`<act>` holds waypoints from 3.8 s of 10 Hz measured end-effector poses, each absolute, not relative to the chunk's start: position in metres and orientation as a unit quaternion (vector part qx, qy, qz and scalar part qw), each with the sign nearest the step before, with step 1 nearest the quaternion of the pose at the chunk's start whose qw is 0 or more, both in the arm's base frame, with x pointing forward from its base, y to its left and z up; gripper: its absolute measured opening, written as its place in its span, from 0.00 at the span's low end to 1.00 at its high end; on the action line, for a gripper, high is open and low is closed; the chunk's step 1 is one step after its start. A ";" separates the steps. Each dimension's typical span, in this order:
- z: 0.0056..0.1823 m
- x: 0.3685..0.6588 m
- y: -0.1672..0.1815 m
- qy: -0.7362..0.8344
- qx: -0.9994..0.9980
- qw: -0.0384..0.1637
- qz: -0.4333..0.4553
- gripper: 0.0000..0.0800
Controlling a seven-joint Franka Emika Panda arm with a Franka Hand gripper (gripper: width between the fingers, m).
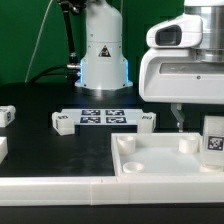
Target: Assemble one leg
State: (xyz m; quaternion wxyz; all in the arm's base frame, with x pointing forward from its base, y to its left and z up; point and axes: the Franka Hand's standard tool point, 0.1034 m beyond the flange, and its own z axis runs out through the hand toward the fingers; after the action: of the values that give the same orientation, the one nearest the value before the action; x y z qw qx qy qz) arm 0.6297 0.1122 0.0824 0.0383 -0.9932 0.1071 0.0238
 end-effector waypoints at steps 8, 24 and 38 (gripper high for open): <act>0.083 0.631 0.112 0.095 -0.994 0.039 0.021 0.36; 0.080 0.628 0.105 0.784 -0.617 0.032 0.057 0.37; 0.084 0.631 0.117 0.331 -0.941 0.044 0.058 0.81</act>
Offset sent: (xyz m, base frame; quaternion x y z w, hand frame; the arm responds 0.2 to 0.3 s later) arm 0.0000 0.0000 0.0000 0.0000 0.0000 0.0000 1.0000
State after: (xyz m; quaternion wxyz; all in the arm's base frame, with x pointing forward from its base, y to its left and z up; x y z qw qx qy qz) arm 0.6308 0.1172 0.0837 0.0439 -0.9408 0.3310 0.0578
